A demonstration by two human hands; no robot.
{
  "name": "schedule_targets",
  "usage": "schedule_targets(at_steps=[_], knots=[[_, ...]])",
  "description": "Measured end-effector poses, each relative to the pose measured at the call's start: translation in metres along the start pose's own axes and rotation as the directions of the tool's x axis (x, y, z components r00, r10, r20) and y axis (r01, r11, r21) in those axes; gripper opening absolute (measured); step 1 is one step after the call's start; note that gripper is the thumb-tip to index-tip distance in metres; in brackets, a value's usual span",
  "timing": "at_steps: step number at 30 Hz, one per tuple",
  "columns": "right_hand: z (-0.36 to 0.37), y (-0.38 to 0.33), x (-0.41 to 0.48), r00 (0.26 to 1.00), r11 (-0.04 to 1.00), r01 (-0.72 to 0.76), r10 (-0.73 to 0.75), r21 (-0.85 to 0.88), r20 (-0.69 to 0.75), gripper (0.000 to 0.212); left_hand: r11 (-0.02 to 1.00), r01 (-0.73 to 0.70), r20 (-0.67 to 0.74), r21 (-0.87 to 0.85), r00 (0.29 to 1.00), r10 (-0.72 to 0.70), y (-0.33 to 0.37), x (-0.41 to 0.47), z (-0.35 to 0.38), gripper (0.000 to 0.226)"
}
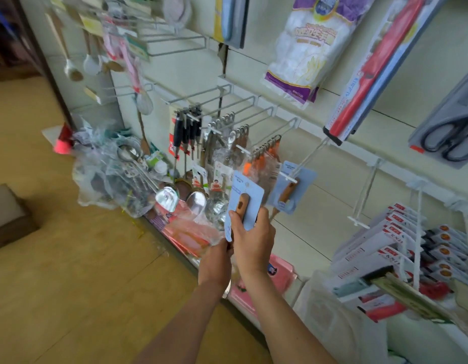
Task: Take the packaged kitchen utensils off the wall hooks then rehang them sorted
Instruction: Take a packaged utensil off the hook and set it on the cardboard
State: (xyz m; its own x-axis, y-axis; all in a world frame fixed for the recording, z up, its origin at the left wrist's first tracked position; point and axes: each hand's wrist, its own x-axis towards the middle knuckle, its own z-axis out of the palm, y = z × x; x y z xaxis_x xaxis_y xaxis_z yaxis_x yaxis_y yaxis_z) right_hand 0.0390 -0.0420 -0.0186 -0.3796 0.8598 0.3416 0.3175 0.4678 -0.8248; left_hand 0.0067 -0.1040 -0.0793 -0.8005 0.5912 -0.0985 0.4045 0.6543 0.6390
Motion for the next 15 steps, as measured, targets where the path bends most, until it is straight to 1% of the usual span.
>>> schedule_targets(at_steps=[2, 5, 8, 11, 13, 15], knots=[[0.012, -0.031, -0.005, 0.998, 0.998, 0.052, -0.053, 0.036, 0.027, 0.039, 0.999, 0.04, -0.036, 0.02, 0.999, -0.039, -0.01, -0.002, -0.03, 0.015], [0.034, -0.092, -0.011, 0.987, 0.984, 0.114, -0.128, 0.139, 0.098, 0.045, 0.994, 0.105, -0.116, -0.016, 0.988, -0.106, -0.026, -0.002, -0.091, 0.017], [0.052, -0.159, -0.02, 0.969, 0.959, 0.16, -0.198, 0.236, 0.149, 0.037, 0.987, 0.161, -0.203, -0.019, 0.966, -0.162, -0.039, -0.007, -0.16, 0.018], [0.059, -0.225, -0.029, 0.942, 0.935, 0.188, -0.258, 0.3, 0.214, 0.035, 0.979, 0.202, -0.285, -0.032, 0.937, -0.203, -0.046, -0.022, -0.227, 0.014], [0.068, -0.266, -0.038, 0.917, 0.919, 0.207, -0.302, 0.336, 0.26, 0.037, 0.97, 0.227, -0.348, -0.09, 0.905, -0.244, -0.055, -0.034, -0.271, 0.014], [0.073, -0.291, -0.04, 0.897, 0.899, 0.226, -0.342, 0.374, 0.28, 0.037, 0.97, 0.215, -0.397, -0.111, 0.885, -0.242, -0.056, -0.039, -0.296, 0.015]])
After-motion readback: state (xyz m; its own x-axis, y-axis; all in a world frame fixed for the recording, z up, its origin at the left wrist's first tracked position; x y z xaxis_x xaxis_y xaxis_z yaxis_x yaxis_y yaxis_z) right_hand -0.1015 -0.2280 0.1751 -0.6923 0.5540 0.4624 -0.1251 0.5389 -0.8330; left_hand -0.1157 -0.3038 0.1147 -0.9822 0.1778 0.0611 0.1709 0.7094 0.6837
